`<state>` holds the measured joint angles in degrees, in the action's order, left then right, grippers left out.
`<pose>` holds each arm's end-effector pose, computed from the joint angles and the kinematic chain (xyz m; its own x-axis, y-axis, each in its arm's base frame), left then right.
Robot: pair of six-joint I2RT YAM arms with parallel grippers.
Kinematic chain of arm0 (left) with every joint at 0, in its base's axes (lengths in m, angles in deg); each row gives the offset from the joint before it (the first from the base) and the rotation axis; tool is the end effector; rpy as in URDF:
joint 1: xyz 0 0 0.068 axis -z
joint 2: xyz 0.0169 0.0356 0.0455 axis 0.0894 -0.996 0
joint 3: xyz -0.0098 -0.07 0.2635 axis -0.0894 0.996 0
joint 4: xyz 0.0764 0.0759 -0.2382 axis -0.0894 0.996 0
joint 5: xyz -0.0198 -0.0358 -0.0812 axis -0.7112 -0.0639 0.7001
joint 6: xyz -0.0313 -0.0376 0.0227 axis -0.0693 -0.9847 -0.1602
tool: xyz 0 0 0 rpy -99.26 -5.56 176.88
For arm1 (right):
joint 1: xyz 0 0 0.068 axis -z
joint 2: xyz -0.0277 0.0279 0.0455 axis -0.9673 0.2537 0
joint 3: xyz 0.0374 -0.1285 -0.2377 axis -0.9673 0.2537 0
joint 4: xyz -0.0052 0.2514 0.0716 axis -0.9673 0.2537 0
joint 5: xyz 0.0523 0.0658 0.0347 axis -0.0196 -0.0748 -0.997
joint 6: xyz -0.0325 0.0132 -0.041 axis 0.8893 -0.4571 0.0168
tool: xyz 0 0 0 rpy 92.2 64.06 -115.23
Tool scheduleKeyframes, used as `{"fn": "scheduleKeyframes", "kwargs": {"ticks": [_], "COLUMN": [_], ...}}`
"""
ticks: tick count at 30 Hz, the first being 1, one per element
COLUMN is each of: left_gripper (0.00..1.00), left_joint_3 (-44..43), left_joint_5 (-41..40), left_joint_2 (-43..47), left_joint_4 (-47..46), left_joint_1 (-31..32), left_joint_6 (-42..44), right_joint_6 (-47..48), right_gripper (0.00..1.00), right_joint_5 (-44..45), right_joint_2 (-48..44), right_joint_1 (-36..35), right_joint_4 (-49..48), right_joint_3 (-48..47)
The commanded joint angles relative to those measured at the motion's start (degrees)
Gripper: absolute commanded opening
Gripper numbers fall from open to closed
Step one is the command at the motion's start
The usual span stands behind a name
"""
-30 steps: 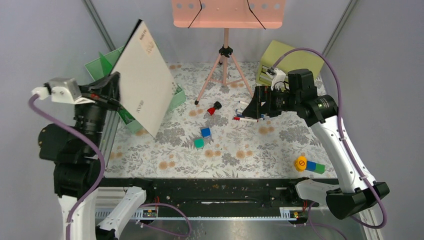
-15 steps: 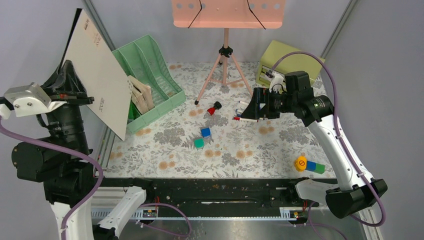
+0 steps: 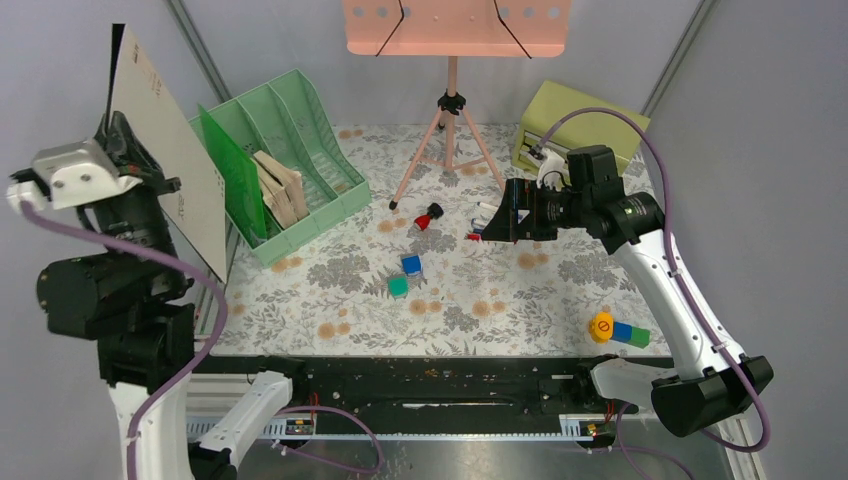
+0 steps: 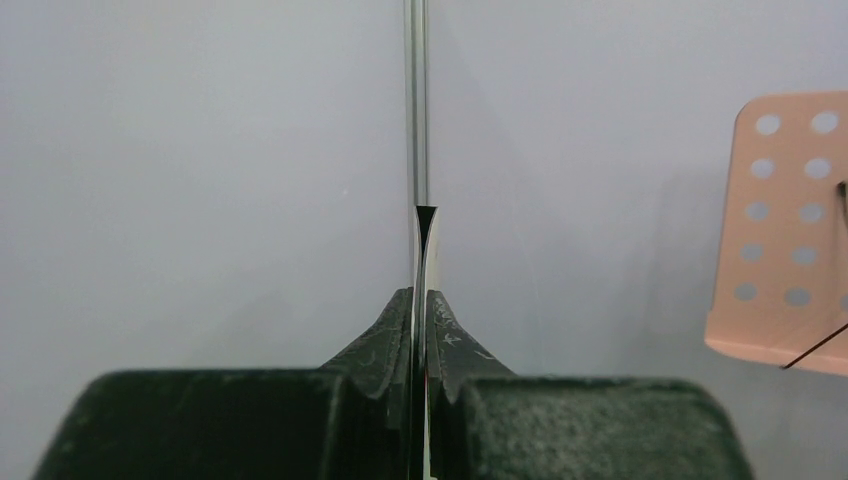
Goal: Organize the desk
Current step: Place the folder in the storage box.
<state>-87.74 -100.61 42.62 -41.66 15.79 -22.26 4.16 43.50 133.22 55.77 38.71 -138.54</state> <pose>0.0441 0.0061 0.5789 0.5302 0.1772 -0.8292 -0.3135 0.9496 0.0025 0.2208 0.0995 0.3902 -0.7591 -0.0056 -0.6510 -0.4881 0.6666 0.5634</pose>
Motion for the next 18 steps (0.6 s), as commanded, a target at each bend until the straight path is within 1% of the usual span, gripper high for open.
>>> {"fn": "scheduleKeyframes", "kwargs": {"ticks": [1, 9, 13, 18], "left_gripper": [0.00, 0.00, 0.00, 0.00], "left_joint_3": [5.8, 17.6, 26.1, 32.4], "left_joint_5": [-2.0, -3.5, -4.9, -8.3], "left_joint_2": [-1.3, -2.6, -3.5, -5.3], "left_joint_4": [-10.7, -23.7, -34.0, -40.1], "left_joint_1": [-0.3, -0.2, -0.3, -0.5], "left_joint_6": [4.5, 7.2, 10.9, 11.1], "right_joint_6": [-0.1, 0.3, 0.4, 0.6], "right_gripper": [1.00, 0.99, 1.00, 1.00], "right_joint_5": [-1.1, -0.8, -0.7, -0.8], "right_joint_2": [-0.7, -1.6, -1.7, -1.6], "right_joint_1": [0.1, 0.1, 0.1, 0.1], "right_joint_4": [-1.0, -1.0, -1.0, -1.0], "right_joint_3": [0.8, 2.2, 2.7, 3.1]}}
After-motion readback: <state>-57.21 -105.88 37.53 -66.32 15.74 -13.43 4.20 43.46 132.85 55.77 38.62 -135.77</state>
